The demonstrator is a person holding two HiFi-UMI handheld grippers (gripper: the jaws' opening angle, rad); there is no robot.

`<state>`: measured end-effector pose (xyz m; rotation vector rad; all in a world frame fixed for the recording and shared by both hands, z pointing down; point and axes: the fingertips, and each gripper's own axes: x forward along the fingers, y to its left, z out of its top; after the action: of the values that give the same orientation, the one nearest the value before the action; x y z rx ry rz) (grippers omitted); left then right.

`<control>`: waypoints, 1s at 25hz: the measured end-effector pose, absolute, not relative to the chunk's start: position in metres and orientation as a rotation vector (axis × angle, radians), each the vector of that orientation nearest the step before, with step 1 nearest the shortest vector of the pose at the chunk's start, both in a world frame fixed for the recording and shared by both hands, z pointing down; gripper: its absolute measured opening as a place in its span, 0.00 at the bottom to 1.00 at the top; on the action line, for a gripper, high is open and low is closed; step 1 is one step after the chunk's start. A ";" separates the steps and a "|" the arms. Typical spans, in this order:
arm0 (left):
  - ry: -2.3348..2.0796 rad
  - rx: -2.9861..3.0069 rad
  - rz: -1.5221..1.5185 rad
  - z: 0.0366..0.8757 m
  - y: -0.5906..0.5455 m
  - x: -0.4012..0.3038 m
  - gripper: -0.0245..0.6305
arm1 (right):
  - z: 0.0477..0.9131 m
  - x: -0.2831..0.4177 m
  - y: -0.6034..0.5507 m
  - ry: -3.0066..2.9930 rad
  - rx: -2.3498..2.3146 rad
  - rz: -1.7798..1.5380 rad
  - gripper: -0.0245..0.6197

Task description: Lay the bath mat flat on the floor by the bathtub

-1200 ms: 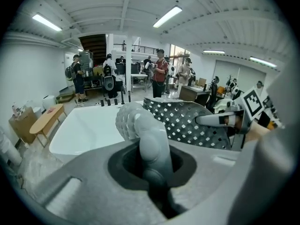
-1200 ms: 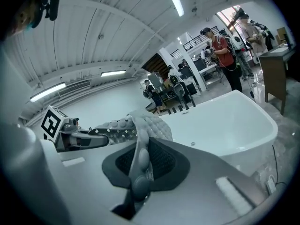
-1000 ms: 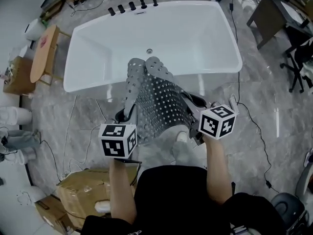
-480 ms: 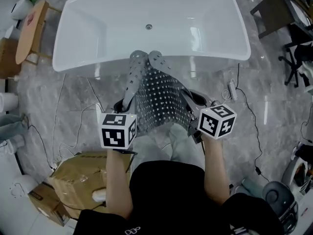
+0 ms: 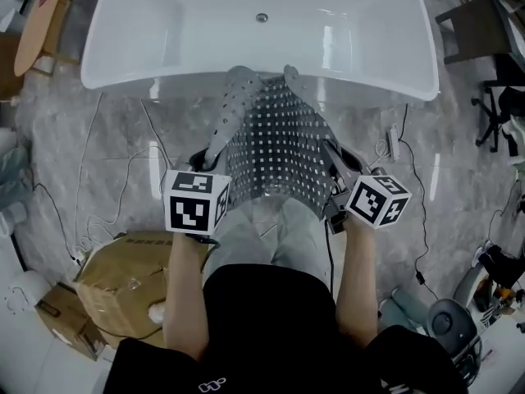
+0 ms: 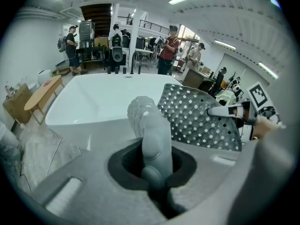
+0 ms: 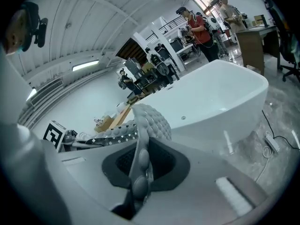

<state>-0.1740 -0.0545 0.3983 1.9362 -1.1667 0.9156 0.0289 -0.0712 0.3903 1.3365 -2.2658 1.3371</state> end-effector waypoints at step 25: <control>-1.122 1.766 0.979 0.574 -0.042 -0.185 0.07 | 0.563 0.046 -0.057 -2.071 1.299 1.289 0.07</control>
<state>-0.1853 -0.0425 0.5741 1.7659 -1.1225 0.9790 0.0459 -0.0571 0.5626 1.2988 -2.0707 1.2895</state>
